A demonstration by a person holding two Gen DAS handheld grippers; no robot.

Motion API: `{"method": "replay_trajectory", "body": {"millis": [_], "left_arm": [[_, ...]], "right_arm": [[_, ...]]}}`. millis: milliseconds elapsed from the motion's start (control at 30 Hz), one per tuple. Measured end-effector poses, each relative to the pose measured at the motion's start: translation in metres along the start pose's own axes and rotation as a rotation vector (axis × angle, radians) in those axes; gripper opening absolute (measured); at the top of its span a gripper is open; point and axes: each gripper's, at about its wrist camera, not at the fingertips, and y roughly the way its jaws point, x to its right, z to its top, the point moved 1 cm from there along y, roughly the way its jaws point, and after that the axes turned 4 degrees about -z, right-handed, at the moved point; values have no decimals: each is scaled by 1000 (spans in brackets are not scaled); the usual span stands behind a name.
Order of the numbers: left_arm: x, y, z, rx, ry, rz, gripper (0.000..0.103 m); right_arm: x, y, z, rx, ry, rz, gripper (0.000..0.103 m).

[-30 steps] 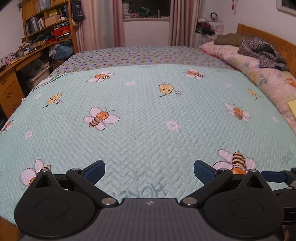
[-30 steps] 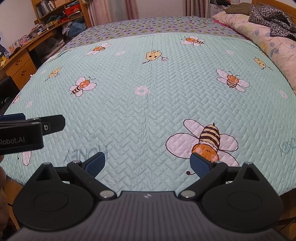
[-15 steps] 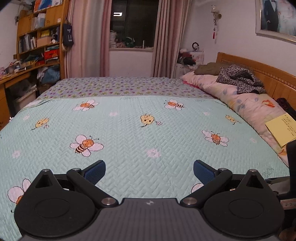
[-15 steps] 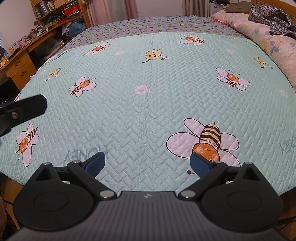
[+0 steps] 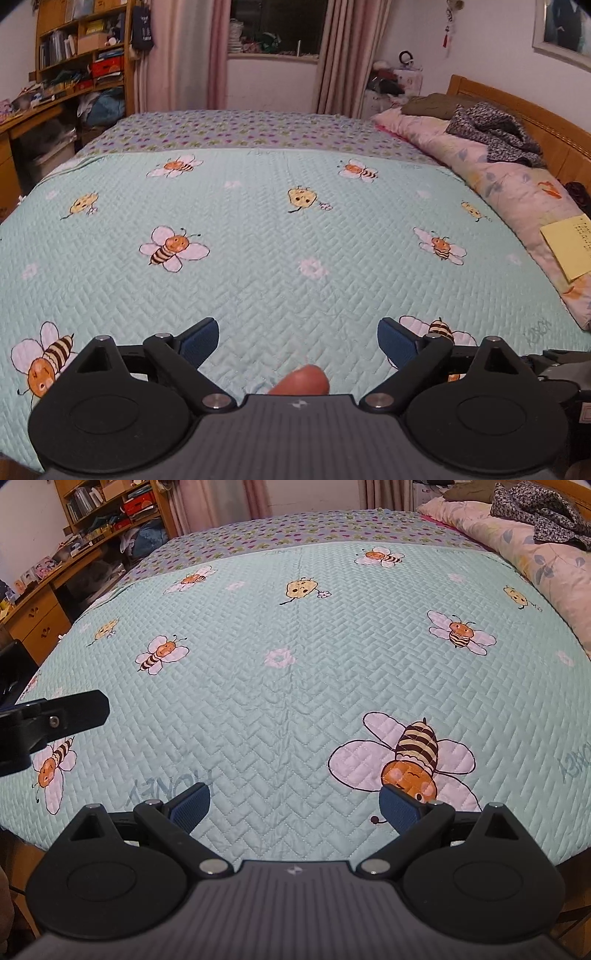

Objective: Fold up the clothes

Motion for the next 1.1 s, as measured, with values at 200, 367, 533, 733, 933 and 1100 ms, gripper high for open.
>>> {"method": "replay_trajectory", "body": {"millis": [200,367,533,733,933,1100], "left_arm": [[-2,2,1,-17,-7,7,95],[-3,4,0,-28,-7,7,96],[-3,6,1,-42,-10,7,96],[-3,8,0,-50,-13,15,96],[1,7,2,-52,4,62,100],[6,2,1,-12,32,64,102]], "right_arm": [[0,1,1,-3,1,0,98],[0,1,0,-3,0,1,98],[0,1,0,-4,0,0,98],[-1,3,0,-5,-2,-1,98],[-2,4,0,-9,-9,-3,98],[-3,5,1,-12,-15,-2,98]]}}
